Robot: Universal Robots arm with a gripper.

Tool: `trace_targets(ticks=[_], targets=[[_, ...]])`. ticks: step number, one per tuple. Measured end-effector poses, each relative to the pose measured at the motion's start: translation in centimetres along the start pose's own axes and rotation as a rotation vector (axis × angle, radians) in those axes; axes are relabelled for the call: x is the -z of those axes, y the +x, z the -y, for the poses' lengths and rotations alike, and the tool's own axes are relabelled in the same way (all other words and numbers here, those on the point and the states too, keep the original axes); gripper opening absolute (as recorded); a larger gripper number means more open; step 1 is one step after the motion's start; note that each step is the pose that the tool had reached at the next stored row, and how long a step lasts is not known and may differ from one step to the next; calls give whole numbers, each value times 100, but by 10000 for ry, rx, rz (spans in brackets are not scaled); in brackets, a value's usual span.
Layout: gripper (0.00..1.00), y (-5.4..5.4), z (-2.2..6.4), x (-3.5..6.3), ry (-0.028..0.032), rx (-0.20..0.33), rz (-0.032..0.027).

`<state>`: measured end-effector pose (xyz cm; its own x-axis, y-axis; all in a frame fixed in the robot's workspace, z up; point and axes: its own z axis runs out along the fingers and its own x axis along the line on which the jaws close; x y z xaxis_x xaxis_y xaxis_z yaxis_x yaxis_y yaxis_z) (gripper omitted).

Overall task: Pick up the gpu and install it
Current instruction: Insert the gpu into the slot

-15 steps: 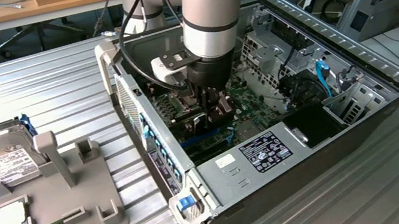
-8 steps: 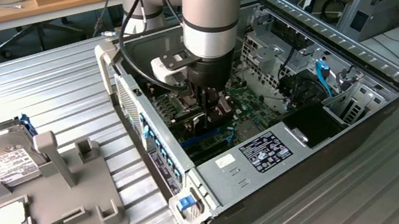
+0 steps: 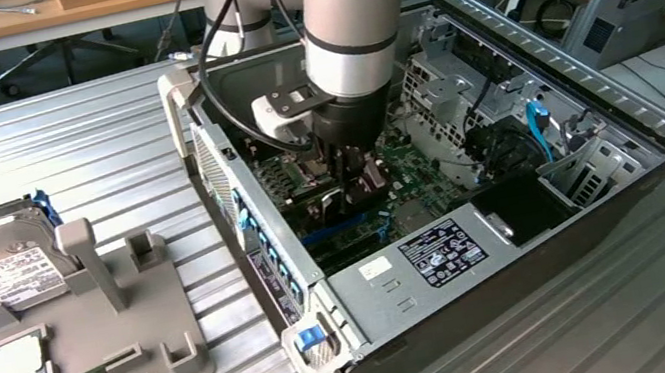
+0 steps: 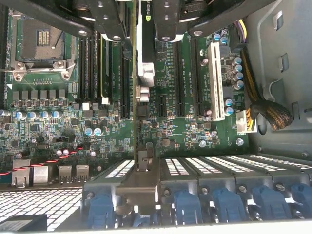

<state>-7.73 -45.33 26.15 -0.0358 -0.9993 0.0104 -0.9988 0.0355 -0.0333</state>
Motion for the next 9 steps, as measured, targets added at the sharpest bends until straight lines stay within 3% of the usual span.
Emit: trace_targets(ticks=[9], targets=[[27, -1, 0, -7, 1, 30, 8]])
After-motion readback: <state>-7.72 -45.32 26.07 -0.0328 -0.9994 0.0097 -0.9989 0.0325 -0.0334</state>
